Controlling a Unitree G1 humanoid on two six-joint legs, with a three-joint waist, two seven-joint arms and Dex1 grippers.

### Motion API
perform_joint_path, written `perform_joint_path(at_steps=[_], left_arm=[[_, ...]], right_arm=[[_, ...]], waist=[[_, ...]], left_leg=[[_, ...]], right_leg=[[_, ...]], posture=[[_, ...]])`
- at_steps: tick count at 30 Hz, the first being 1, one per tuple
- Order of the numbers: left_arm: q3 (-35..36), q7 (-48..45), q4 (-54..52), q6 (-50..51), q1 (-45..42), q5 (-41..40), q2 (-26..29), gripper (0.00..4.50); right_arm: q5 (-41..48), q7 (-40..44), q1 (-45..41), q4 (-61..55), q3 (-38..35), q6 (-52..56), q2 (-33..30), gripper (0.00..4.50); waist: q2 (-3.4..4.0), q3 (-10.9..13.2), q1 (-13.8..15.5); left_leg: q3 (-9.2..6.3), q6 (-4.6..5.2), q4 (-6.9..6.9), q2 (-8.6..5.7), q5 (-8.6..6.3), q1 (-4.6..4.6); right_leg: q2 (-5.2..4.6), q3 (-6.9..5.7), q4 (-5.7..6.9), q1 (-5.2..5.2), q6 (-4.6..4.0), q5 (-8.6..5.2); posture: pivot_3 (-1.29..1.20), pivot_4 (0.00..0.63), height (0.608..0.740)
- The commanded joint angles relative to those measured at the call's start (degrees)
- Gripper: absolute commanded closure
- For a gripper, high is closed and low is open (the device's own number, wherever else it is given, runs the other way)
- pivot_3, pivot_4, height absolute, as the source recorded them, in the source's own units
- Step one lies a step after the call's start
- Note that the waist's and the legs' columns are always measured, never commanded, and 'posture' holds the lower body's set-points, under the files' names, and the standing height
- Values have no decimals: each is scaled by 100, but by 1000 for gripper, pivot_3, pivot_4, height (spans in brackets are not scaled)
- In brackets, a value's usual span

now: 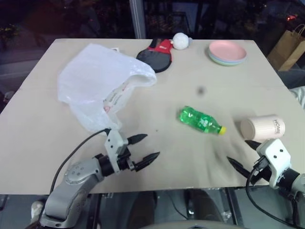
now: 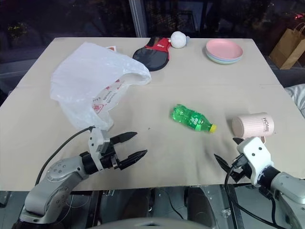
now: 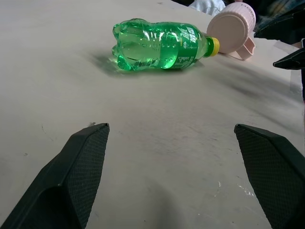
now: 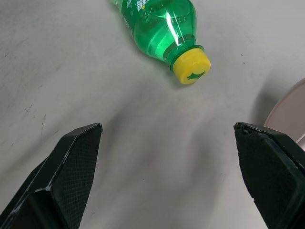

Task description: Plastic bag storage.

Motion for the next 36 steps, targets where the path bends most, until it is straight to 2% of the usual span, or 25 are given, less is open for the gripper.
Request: perform_joint_path(at_steps=[1,4,8,11,14,19,21,27,36], left_arm=[[161,22,-104,-69,-96,-139,-40,139],[268,540,-269,308,-641,-494,-311,139],[371,1664,-337,1068,-1868,-814,-711,139],[231,2783,-248,1807,-2836,-212,-740,139],[134,3458,-146,2554,-3466,145,-665,139],[-967,4137,518,2718,-4175,2446,549,139],[-1333,4288,754,3106,-4343,2982,778,139],[-1855,4059,1338,3490,-4468,3625,717,139],[-2046,3841,2996,2842,-4896,4183,513,139]], right_arm=[[-41,-32,-86,-57,65,-210,22,10],[68,27,-353,-34,237,-456,95,10],[242,221,-736,-240,529,-721,73,10],[155,186,-1268,-251,827,-767,-4,10],[131,98,-1703,-208,1042,-657,-47,10],[131,-5,-2451,-56,1324,-473,-74,10],[158,-28,-2649,-9,1366,-398,-76,10],[132,-77,-2840,19,1467,-309,-80,10],[126,-258,-2808,-163,1487,-196,-46,10]], waist=[[0,0,0],[-1,0,13],[-6,-2,32],[-7,-3,-8],[-12,0,-18],[-12,1,-16],[-11,2,-12],[-15,4,22],[-15,4,-5]], left_leg=[[0,0,0,0,0,0],[-1,0,4,0,0,0],[-11,1,13,-2,1,1],[-11,1,16,-3,1,1],[-13,1,15,-3,1,2],[-16,0,1,-4,1,4],[-15,0,1,-5,1,2],[-16,0,1,-7,1,-9],[-15,0,2,-7,1,-4]], right_leg=[[0,0,0,0,0,0],[0,-1,0,1,1,1],[4,-6,4,11,3,2],[9,-2,4,15,4,3],[13,0,5,15,26,16],[17,1,5,12,17,20],[17,1,4,10,17,21],[10,-3,-4,9,6,27],[11,-2,2,8,6,28]], posture=[[0,150,740],[0,150,740],[0,150,740],[0,150,740],[0,150,740],[0,150,740],[0,150,740],[0,150,740],[0,150,740]])
